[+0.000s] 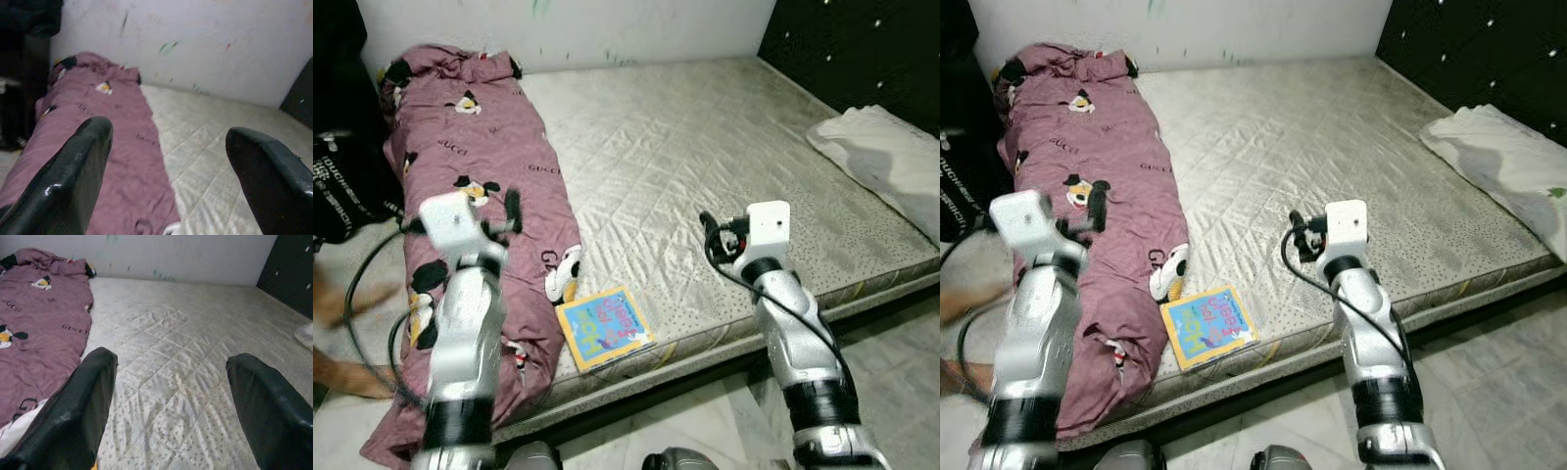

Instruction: Clean up the room

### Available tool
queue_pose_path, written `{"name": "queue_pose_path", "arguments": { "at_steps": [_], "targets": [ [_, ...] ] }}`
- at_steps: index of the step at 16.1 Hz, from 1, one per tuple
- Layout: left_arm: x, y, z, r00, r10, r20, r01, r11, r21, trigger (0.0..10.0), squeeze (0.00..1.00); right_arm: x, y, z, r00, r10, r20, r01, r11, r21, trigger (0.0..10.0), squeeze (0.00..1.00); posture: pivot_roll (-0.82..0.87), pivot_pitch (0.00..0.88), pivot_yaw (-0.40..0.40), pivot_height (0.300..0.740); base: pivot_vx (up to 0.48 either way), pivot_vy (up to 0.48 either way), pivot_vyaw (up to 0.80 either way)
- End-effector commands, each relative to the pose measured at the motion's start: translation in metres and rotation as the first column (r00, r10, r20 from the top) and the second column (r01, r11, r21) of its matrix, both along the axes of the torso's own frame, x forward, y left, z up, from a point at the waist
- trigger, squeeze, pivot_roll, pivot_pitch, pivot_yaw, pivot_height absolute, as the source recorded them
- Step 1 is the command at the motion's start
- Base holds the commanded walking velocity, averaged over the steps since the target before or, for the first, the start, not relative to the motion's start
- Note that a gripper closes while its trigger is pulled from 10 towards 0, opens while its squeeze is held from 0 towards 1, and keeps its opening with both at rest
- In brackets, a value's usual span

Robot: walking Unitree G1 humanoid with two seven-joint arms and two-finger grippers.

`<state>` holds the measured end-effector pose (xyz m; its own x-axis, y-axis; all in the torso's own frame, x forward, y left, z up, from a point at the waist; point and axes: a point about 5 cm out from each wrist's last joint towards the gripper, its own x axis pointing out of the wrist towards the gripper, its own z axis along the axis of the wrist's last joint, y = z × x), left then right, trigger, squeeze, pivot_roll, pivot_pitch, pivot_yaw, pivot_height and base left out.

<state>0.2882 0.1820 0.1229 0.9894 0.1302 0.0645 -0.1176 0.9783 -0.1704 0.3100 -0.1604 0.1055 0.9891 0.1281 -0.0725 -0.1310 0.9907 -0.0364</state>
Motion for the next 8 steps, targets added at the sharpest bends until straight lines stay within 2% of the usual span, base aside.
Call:
{"name": "queue_pose_path", "arguments": {
  "at_steps": [1, 3, 5, 8],
  "targets": [
    [-0.005, 0.001, 0.001, 1.0, -0.024, 0.02, 0.024, 1.0, 0.008, 10.0, 0.0, -0.003, 0.003, 0.002, 1.0, -0.005, 0.011, 0.005, 1.0, 0.01, 10.0, 0.0, 0.0, 0.0, -0.069, 0.74, 0.0, 0.0, 0.0],
    [-0.015, 0.011, -0.007, 1.0, 0.009, -0.03, -0.007, 0.999, 0.044, 10.0, 0.0, -0.004, 0.006, 0.011, 0.996, -0.034, 0.077, 0.031, 0.999, 0.039, 10.0, 0.0, 0.0, 0.0, -0.067, 0.74, 0.0, 0.0, 0.0],
    [-0.035, 0.018, -0.017, 0.997, -0.003, -0.078, 0.01, 0.996, 0.087, 10.0, 0.0, -0.013, 0.003, 0.014, 0.991, -0.087, 0.1, 0.082, 0.995, 0.057, 10.0, 0.0, 0.02, 0.0, -0.065, 0.74, 0.0, 0.0, 0.0],
    [-0.039, 0.017, -0.019, 0.996, -0.01, -0.084, 0.018, 0.995, 0.101, 10.0, 0.0, -0.025, 0.002, 0.005, 0.992, -0.108, 0.068, 0.104, 0.992, 0.066, 10.0, 0.0, 0.01, 0.025, -0.065, 0.74, 0.0, 0.0, 0.0]
  ]
}}
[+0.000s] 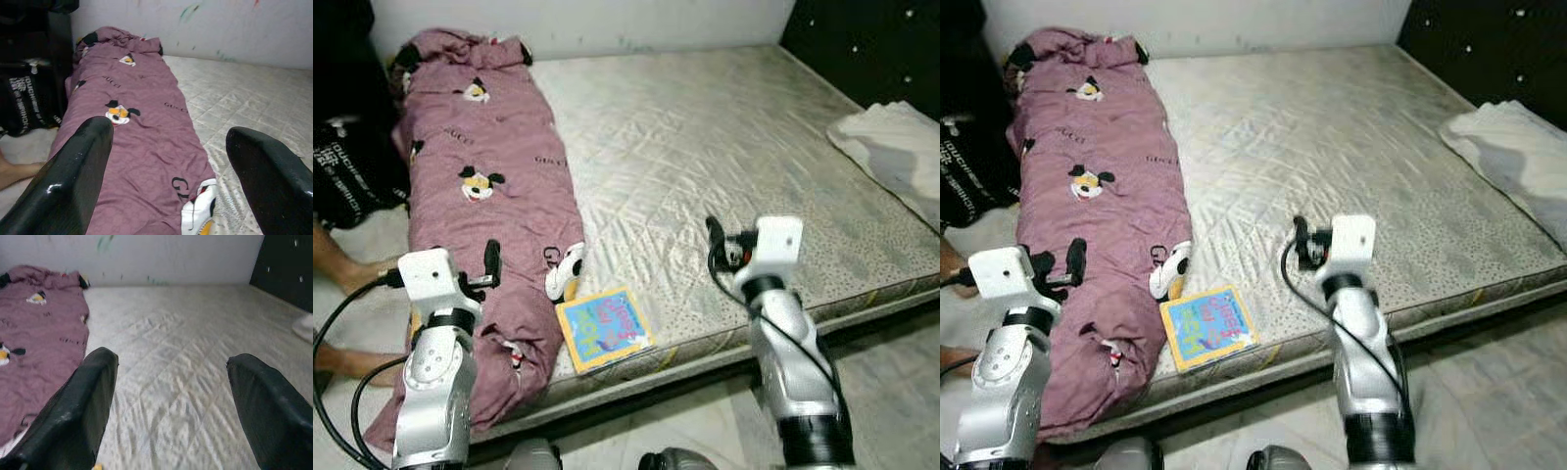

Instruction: Clean up the room

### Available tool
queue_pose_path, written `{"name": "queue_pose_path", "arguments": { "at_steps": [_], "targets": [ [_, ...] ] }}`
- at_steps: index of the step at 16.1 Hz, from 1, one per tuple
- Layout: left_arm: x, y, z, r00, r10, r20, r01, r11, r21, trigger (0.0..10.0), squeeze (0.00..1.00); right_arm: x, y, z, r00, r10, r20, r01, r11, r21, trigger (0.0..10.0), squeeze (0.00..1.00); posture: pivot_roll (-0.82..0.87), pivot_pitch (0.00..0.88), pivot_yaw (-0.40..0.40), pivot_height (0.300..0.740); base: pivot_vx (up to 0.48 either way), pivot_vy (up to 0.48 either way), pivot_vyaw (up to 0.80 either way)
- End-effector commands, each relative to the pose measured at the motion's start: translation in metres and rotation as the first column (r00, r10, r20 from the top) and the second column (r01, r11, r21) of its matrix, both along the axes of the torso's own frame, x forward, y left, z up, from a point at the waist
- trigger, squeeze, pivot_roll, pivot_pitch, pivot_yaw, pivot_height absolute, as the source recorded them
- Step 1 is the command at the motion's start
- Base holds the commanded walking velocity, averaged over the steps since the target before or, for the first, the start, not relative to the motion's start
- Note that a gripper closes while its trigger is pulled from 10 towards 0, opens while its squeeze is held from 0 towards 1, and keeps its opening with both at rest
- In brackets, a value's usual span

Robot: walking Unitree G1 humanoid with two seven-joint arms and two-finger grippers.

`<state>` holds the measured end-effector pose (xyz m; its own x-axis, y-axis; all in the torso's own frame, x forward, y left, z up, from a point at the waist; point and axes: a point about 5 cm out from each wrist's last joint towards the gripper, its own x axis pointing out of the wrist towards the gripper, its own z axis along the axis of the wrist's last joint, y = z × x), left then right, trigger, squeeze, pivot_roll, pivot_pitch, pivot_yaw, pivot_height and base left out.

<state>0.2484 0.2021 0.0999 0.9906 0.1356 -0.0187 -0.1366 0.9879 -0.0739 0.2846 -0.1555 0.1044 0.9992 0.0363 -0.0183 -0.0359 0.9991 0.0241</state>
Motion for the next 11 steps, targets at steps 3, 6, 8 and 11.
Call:
{"name": "queue_pose_path", "arguments": {
  "at_steps": [3, 6, 8, 11],
  "targets": [
    [-0.0003, -0.0077, 0.006, 0.999, -0.039, 0.003, 0.039, 0.999, 0.015, 10.0, 0.0, -0.0024, -0.0056, 0.0052, 1.0, -0.024, 0.01, 0.024, 1.0, -0.01, 10.0, 0.0, 0.01, 0.039, -0.06, 0.74, 0.0, 0.0, -0.75],
    [0.0038, -0.0093, 0.0107, 0.999, -0.035, 0.018, 0.035, 0.999, 0.026, 10.0, 0.0, -0.003, -0.0023, 0.0086, 1.0, -0.01, 0.018, 0.011, 1.0, -0.013, 10.0, 0.0, 0.0, 0.052, -0.055, 0.74, 0.0, 0.0, -0.27],
    [0.0032, -0.0102, 0.0108, 1.0, -0.025, 0.015, 0.024, 0.999, 0.028, 10.0, 0.0, -0.0032, -0.0011, 0.0093, 1.0, -0.005, 0.02, 0.005, 1.0, -0.01, 10.0, 0.0, 0.0, 0.056, -0.059, 0.74, 0.0, 0.0, 0.0],
    [0.0046, -0.0053, 0.0115, 1.0, 0.014, 0.007, -0.014, 1.0, 0.005, 10.0, 0.0, -0.0013, 0.0006, 0.0118, 1.0, 0.012, 0.027, -0.012, 1.0, -0.007, 10.0, 0.0, 0.0, 0.068, -0.062, 0.74, 0.0, 0.0, 0.0]
  ]
}}
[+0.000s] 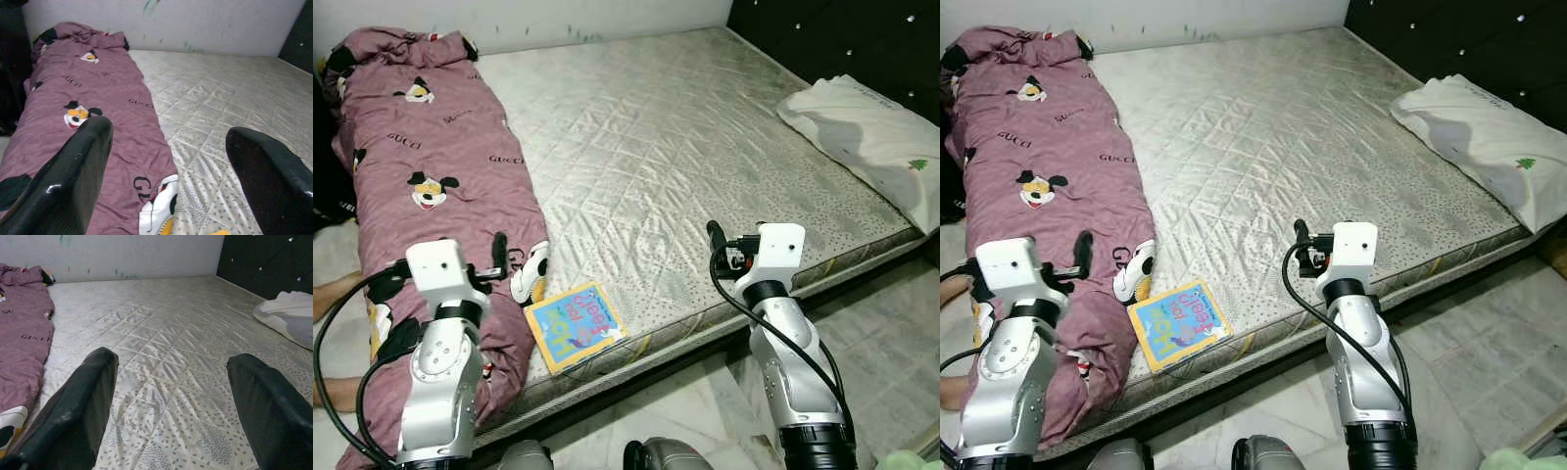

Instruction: Clean up the room

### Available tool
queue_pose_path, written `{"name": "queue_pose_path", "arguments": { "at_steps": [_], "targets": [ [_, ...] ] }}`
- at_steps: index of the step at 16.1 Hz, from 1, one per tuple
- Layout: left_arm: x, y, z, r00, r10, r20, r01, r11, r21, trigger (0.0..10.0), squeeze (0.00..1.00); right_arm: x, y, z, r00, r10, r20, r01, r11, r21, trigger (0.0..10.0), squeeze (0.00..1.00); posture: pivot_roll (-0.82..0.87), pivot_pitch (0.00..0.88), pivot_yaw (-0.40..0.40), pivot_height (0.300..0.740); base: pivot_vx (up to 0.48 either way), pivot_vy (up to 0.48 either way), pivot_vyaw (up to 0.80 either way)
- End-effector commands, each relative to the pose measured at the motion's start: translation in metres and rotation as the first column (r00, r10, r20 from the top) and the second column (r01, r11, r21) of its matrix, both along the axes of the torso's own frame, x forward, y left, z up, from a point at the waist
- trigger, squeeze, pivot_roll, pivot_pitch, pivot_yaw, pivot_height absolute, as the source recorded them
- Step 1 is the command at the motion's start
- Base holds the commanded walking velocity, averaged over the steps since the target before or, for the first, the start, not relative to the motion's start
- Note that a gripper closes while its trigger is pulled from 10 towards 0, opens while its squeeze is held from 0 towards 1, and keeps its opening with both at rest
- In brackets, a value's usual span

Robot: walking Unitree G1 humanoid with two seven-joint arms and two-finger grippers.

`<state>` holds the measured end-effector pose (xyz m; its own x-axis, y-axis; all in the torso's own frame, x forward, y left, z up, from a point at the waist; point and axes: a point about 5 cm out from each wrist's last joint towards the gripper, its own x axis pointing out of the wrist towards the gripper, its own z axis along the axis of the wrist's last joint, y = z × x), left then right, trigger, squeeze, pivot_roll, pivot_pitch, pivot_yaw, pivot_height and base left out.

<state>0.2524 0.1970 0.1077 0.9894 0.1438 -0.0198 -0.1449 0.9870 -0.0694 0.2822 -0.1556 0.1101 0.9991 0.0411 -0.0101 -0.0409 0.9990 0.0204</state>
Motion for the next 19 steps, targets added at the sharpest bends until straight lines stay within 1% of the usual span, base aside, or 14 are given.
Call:
{"name": "queue_pose_path", "arguments": {
  "at_steps": [1, 5, 16, 19],
  "targets": [
    [0.0018, -0.0001, 0.0047, 1.0, 0.002, 0.012, -0.002, 1.0, 0.002, 10.0, 0.0, 0.0018, 0.001, 0.0072, 1.0, 0.011, 0.023, -0.01, 1.0, -0.004, 10.0, 0.0, 0.0, 0.076, -0.063, 0.74, 0.0, 0.0, 0.0],
    [0.0033, -0.0027, 0.0067, 1.0, -0.012, 0.015, 0.012, 1.0, 0.003, 10.0, 0.0, 0.0014, 0.0019, 0.0081, 0.999, 0.023, 0.024, -0.023, 1.0, -0.003, 10.0, 0.0, 0.0, 0.089, -0.065, 0.736, 0.0, 0.0, 0.0],
    [0.0048, -0.0051, 0.0065, 1.0, -0.013, 0.011, 0.013, 1.0, -0.004, 10.0, 0.0, 0.0011, 0.0026, 0.0076, 0.999, 0.045, 0.016, -0.045, 0.999, -0.007, 10.0, 0.0, -0.01, 0.094, -0.071, 0.611, 0.0, 0.0, 0.0],
    [0.006, -0.0039, 0.0068, 1.0, 0.013, 0.011, -0.013, 1.0, 0.002, 10.0, 0.0, 0.0014, 0.0034, 0.0067, 0.999, 0.053, 0.008, -0.053, 0.999, -0.011, 10.0, 0.0, -0.01, 0.096, -0.072, 0.607, 0.0, 0.0, 0.0]
  ]
}}
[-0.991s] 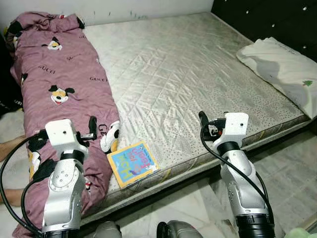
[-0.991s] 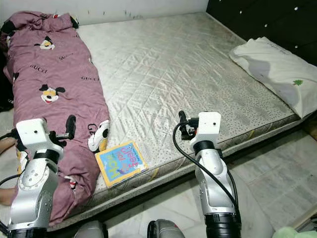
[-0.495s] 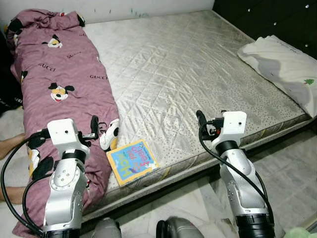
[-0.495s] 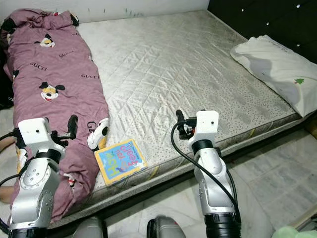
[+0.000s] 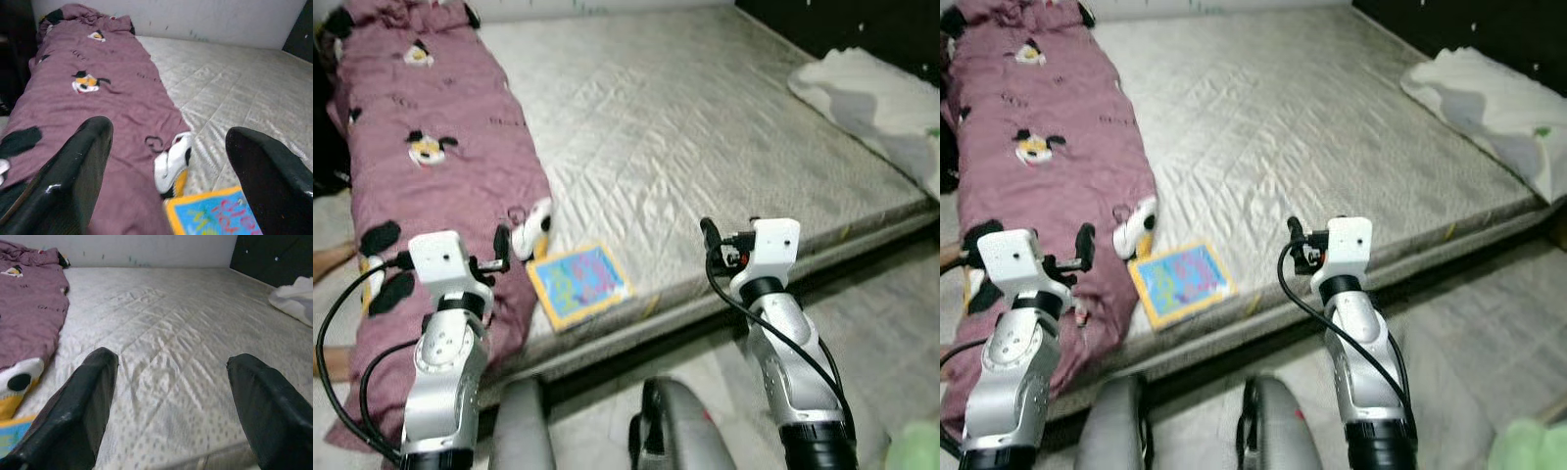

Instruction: Clean up the room

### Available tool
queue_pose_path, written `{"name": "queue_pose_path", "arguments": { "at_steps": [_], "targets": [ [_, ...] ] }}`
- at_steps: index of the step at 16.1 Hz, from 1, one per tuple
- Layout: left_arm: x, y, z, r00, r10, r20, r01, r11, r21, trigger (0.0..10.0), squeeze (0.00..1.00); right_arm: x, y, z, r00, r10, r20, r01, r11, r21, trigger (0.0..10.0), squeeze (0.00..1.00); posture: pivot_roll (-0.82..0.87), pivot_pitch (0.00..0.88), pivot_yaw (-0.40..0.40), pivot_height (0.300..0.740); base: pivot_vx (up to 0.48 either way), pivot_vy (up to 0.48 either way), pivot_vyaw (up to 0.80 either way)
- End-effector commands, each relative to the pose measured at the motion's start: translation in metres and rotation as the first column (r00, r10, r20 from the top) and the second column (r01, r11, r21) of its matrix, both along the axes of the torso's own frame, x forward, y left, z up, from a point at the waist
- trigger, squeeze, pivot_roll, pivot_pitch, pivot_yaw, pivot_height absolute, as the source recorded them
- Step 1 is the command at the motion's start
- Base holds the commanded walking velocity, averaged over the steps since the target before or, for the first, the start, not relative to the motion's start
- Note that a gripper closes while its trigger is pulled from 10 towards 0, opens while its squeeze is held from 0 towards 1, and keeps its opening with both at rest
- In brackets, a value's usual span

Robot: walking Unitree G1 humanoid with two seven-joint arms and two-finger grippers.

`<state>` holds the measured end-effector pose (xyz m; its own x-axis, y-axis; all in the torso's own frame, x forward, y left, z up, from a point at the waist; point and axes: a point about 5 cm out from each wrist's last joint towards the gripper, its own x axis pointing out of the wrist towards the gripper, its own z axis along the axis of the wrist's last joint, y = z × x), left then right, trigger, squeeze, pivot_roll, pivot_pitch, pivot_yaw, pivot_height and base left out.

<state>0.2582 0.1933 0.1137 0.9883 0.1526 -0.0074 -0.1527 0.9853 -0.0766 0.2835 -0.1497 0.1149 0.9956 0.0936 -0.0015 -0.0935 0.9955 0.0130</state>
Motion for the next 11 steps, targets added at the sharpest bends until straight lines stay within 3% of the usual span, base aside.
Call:
{"name": "queue_pose_path", "arguments": {
  "at_steps": [1, 11],
  "targets": [
    [0.0011, -0.0003, 0.0014, 1.0, 0.008, -0.002, -0.008, 1.0, 0.007, 10.0, 0.0, 0.0003, -0.0023, 0.0015, 1.0, 0.001, -0.002, -0.001, 1.0, -0.002, 10.0, 0.0, -0.01, 0.096, -0.073, 0.607, 0.0, 0.0, 0.0],
    [0.0006, -0.0015, 0.0021, 1.0, 0.012, 0.004, -0.012, 1.0, -0.015, 10.0, 0.0, 0.0018, -0.0007, -0.0005, 1.0, 0.022, -0.014, -0.022, 1.0, -0.019, 10.0, 0.0, 0.0, 0.09, -0.078, 0.607, 0.0, 0.0, 0.0]
  ]
}}
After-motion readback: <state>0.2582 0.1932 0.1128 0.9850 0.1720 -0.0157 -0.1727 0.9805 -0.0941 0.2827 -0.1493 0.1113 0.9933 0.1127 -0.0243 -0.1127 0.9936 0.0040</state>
